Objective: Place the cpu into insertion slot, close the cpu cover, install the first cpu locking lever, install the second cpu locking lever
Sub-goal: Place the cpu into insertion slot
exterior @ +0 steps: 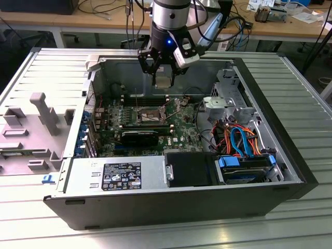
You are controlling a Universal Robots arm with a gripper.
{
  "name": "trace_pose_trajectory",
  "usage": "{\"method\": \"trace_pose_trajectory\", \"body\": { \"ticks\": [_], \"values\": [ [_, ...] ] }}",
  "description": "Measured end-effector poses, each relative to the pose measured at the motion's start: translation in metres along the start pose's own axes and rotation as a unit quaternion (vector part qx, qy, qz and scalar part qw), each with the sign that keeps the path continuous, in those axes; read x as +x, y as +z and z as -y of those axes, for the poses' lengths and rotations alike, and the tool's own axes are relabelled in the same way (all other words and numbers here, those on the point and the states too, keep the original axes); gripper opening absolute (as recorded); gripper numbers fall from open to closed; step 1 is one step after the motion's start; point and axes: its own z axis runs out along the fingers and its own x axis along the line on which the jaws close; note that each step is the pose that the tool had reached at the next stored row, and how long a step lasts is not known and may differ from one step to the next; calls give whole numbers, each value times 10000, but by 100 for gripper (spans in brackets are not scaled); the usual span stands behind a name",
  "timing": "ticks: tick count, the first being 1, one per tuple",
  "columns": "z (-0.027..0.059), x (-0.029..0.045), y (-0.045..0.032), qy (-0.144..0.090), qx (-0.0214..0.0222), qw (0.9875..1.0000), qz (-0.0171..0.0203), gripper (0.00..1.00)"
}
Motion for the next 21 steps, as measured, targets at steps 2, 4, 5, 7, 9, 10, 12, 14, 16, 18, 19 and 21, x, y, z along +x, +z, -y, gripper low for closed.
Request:
{"method": "trace_pose_trajectory", "body": {
  "ticks": [2,4,5,7,9,10,12,14,16,18,19,21],
  "values": [
    [0,0,4,0,0,10000,0,55],
    [1,0,8,0,0,10000,0,55],
    [1,0,11,0,0,10000,0,55],
    [2,0,16,0,0,10000,0,55],
    [3,0,21,0,0,10000,0,55],
    [3,-1,23,0,0,10000,0,55],
    [4,-1,27,0,0,10000,0,55],
    [5,-1,33,0,0,10000,0,55],
    [6,-1,40,0,0,10000,0,55],
    [7,-1,45,0,0,10000,0,55],
    [7,-1,49,0,0,10000,0,55],
    [8,-1,54,0,-1,10000,0,55]
  ]
}}
